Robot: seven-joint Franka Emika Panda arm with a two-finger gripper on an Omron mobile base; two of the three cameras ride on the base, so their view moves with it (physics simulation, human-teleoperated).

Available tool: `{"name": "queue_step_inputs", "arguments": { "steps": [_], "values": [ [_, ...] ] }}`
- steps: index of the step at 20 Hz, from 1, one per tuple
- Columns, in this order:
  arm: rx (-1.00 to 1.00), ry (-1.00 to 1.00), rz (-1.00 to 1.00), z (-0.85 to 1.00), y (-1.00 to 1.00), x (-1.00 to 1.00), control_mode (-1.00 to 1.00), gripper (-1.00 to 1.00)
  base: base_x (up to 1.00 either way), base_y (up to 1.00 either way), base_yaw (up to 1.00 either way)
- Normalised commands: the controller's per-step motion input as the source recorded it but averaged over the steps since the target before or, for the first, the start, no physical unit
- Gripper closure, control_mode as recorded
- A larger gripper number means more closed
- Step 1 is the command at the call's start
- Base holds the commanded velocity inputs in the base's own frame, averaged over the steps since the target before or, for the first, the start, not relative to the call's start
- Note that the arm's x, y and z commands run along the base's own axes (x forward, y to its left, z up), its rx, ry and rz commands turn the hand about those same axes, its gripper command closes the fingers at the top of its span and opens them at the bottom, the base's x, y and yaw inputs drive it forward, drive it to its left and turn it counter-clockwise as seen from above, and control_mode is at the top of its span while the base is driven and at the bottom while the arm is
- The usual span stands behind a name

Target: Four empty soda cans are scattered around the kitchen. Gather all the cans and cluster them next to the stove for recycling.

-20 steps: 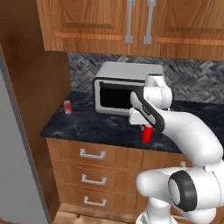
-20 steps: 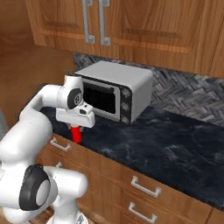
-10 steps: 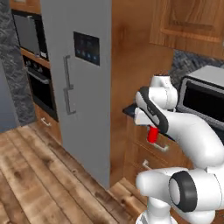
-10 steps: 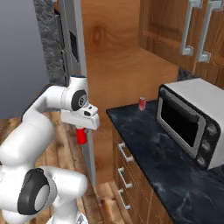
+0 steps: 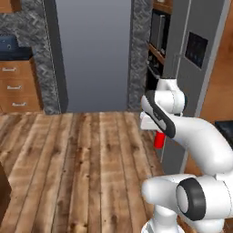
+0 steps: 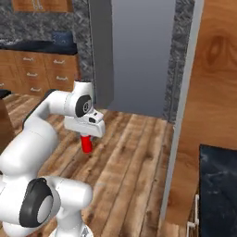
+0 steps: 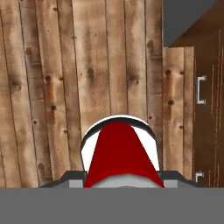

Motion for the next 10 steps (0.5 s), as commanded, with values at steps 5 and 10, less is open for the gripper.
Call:
{"name": "queue_step_inputs", "arguments": {
  "steps": [5, 10],
  "values": [
    [0.00, 0.00, 0.00, 0.00, 0.00, 0.00, 1.00, 1.00, 0.08, 0.00, 0.93],
    [0.00, 0.00, 0.00, 0.00, 0.00, 0.00, 1.00, 1.00, 0.50, 0.00, 0.54]
  ]
}}
